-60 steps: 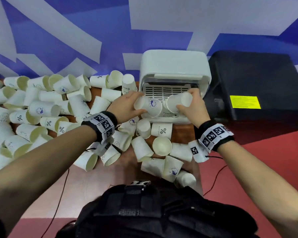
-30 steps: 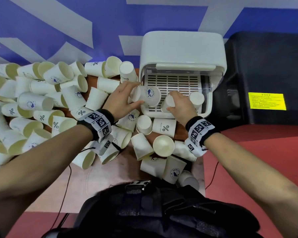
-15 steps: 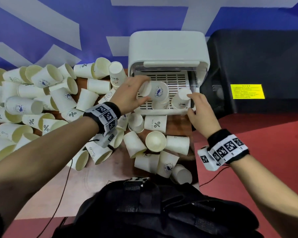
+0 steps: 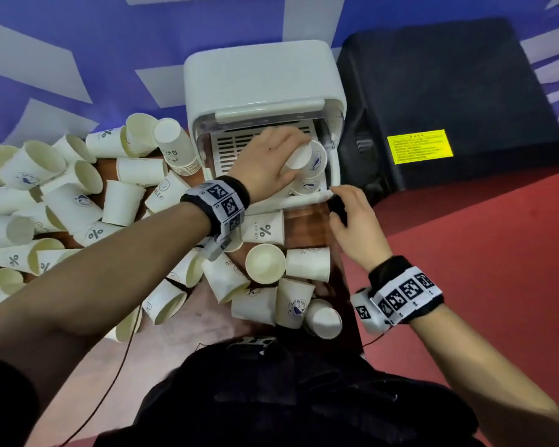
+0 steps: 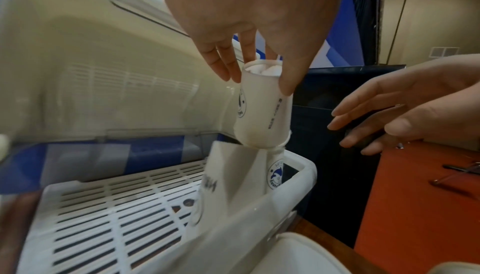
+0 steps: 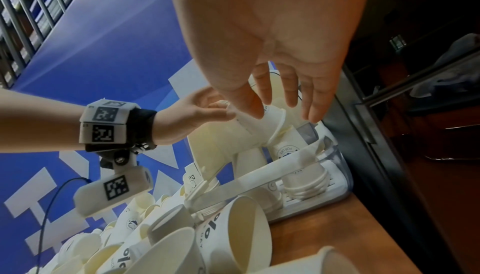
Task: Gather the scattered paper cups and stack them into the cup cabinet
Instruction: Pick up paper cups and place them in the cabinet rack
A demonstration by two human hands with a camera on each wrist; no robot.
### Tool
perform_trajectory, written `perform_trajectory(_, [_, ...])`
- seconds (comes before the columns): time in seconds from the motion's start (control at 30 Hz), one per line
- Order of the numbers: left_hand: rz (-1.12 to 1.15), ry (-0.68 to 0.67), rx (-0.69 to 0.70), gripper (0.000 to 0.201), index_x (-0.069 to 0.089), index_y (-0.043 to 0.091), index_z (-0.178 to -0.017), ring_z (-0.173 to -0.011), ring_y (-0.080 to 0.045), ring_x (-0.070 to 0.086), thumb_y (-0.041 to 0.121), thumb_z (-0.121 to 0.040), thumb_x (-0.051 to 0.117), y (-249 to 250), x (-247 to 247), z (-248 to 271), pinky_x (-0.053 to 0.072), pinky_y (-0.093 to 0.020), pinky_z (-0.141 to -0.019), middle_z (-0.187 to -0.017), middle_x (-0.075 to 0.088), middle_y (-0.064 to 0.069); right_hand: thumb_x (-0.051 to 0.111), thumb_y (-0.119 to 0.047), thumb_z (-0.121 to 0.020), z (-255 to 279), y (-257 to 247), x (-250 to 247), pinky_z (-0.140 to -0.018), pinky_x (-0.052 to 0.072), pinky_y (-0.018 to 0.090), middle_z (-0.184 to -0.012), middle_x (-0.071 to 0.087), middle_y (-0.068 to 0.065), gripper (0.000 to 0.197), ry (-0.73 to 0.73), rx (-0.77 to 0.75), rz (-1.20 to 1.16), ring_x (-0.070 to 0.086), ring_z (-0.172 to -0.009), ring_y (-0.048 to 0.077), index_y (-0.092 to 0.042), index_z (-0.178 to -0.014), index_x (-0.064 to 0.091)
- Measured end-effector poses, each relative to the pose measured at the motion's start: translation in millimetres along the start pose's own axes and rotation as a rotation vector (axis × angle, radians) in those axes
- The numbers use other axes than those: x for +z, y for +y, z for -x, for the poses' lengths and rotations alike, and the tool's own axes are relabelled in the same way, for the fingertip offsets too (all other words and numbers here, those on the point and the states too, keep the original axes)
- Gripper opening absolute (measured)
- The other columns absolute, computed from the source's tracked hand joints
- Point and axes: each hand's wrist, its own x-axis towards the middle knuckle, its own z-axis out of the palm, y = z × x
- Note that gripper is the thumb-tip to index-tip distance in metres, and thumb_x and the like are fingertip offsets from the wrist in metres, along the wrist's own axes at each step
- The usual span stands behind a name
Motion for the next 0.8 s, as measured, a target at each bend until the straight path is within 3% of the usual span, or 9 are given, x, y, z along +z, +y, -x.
perform_trajectory(0.2, [0.032,0.053,-0.001,0.05,0.052,0.013,-0.132,-0.112,-0.028,0.049,0.03,-0.086,0.062,1,6,-5,0.04,-0.037,-0.096,-0.129,0.054,-0.008,0.054,0.001,-0.086,3,10,0,-0.107,0.037,0.034,-0.133,0.047,0.013,0.046,0.014,0.007,-0.013,0.045,-0.125,0.024,-0.002,-0.131,0.05])
perform_trajectory(0.3, [0.032,0.003,0.025,0.051,0.051,0.013,-0.134,-0.117,-0.026,0.046,0.027,-0.087,0.063,-2,9,-7,0.036,-0.033,-0.099,-0.132,0.052,-0.007,0.054,0.0,-0.086,2,12,0,-0.106,0.038,0.036,-0.134,0.046,0.013,0.046,0.01,0.011,-0.026,0.045,-0.125,0.024,-0.003,-0.132,0.049])
perform_trajectory(0.47, [-0.012,-0.136,0.003,0.056,0.048,0.014,-0.137,-0.116,-0.031,0.047,0.02,-0.084,0.067,-12,17,-11,0.041,-0.045,-0.097,-0.136,0.05,-0.008,0.054,0.0,-0.086,2,11,2,-0.107,0.036,0.032,-0.135,0.046,0.012,0.046,0.017,0.019,-0.045,0.045,-0.125,0.022,-0.003,-0.132,0.049])
perform_trajectory(0.67, [-0.138,-0.307,0.026,0.055,0.04,0.023,-0.144,-0.119,-0.031,0.042,0.025,-0.092,0.056,-9,35,-18,0.039,-0.043,-0.097,-0.148,0.04,-0.002,0.054,-0.001,-0.088,5,16,7,-0.106,0.033,0.025,-0.136,0.045,0.012,0.045,0.005,0.063,-0.039,0.044,-0.125,0.022,-0.003,-0.133,0.049])
perform_trajectory(0.8, [-0.155,-0.348,-0.07,0.053,0.041,0.027,-0.142,-0.12,-0.028,0.041,0.033,-0.092,0.057,-7,45,-19,0.042,-0.045,-0.093,-0.142,0.045,0.004,0.054,-0.003,-0.089,8,16,10,-0.104,0.025,0.017,-0.138,0.043,0.011,0.046,-0.041,0.095,-0.035,0.043,-0.127,0.02,-0.005,-0.135,0.047])
